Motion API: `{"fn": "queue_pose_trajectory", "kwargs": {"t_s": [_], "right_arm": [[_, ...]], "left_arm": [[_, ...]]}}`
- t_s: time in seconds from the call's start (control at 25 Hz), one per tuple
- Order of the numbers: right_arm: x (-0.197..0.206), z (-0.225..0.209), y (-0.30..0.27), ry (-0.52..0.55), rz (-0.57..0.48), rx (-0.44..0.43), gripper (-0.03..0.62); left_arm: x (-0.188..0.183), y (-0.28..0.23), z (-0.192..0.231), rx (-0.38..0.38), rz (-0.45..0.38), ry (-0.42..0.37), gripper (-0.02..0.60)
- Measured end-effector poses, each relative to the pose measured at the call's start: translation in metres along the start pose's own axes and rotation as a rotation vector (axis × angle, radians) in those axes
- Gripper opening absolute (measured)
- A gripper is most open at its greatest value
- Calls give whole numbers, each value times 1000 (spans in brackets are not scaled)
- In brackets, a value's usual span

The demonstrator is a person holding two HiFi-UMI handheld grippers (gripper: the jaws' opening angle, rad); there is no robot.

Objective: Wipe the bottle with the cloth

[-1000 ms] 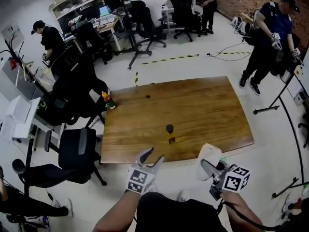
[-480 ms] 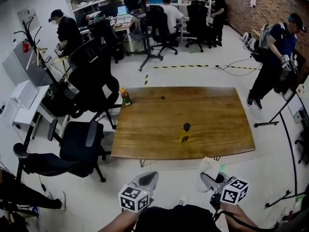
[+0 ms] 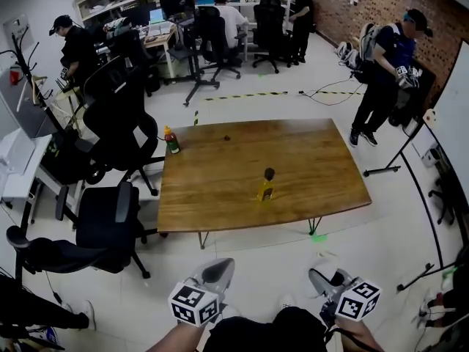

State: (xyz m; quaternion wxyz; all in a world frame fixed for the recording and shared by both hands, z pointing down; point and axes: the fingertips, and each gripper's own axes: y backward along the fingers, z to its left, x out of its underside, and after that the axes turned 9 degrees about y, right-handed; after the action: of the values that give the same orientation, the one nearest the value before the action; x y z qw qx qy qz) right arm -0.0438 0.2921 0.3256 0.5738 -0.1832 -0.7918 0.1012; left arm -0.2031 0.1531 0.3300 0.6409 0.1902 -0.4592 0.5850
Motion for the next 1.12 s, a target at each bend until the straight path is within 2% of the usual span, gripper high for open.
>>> {"fn": "queue_pose_trajectory", "kwargs": {"t_s": [0.28, 0.4, 0.6, 0.96, 1.12], "right_arm": [[7, -6, 13, 25, 32, -59, 74], [4, -12, 15, 31, 28, -98, 74], [3, -21, 15, 67, 51, -142, 71], [0, -29, 16, 93, 44, -169, 71], [1, -28, 16, 94, 39, -155, 71]], "left_arm": [[-1, 13, -16, -54, -53, 18, 17], [5, 6, -32, -54, -48, -8, 17], [21, -6, -58, -37, -23, 29, 17], [14, -8, -62, -91, -37, -52, 17], [15, -6, -59, -85, -26, -48, 17]]}}
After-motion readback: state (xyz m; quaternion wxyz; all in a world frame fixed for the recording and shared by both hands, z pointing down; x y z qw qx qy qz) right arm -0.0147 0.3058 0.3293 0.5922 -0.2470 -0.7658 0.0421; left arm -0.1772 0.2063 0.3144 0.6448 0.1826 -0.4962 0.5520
